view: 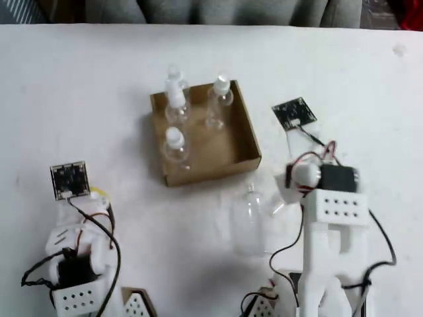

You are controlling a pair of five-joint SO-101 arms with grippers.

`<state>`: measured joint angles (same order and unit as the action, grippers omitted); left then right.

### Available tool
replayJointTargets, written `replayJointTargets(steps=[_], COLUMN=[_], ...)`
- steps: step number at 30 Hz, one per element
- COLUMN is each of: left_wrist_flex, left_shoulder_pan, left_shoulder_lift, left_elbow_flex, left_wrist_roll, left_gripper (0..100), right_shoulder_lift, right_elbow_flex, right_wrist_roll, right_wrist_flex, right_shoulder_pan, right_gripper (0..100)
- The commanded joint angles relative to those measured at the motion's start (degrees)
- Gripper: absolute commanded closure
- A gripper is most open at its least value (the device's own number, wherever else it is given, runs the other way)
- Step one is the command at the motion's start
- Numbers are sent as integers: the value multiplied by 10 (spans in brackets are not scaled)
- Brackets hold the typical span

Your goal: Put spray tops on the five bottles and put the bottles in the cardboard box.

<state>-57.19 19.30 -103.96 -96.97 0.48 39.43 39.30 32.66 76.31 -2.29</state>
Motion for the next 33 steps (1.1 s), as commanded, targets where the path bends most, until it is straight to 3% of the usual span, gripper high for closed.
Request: replayJointTargets(steps=[1,6,9,16,22,33], left_wrist_flex=[0,-1,-1,-1,-1,-1], left_shoulder_pan=[7,7,7,7,7,7], left_shoulder_lift=[-6,-6,-6,-6,-6,-6], left_elbow_flex=[0,0,0,0,0,0], left_wrist_roll=[-3,-3,-3,-3,-3,-3], left_gripper=[980,980,980,980,980,980], right_shoulder_lift=[24,24,24,23,23,22], right_elbow_flex=[-23,51,93,170,234,287], right_wrist_roll=[267,537,622,676,704,716], right_wrist_flex=[7,5,3,-102,-221,-311], right_shoulder_pan=[-40,-65,-62,-62,-61,-25], right_gripper=[888,889,887,772,800,807])
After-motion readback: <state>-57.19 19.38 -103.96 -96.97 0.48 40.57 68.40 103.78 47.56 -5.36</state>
